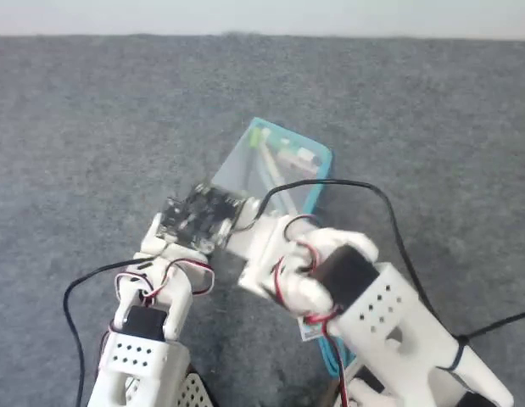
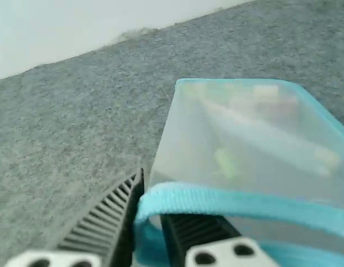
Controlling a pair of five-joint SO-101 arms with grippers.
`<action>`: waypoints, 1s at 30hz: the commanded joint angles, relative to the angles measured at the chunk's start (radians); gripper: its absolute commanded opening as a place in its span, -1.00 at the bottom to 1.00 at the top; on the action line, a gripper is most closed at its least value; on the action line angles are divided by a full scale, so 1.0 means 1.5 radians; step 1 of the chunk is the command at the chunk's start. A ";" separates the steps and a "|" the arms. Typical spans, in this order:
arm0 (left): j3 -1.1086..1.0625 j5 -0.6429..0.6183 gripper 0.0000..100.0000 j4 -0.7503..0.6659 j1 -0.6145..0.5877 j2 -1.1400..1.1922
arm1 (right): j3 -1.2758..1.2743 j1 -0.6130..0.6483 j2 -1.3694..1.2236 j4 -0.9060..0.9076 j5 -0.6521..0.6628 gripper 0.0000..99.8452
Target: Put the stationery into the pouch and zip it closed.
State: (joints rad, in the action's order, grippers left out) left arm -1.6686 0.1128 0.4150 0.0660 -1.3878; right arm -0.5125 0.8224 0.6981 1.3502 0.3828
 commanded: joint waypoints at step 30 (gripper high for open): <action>0.093 -0.106 -0.98 0.019 -0.083 0.008 | -0.231 -0.062 -0.127 -0.326 -0.128 -0.51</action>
State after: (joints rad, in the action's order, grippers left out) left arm -1.6057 -0.0315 0.4411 -0.0537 -1.3878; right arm -0.8654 0.7165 0.5831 0.9390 0.2156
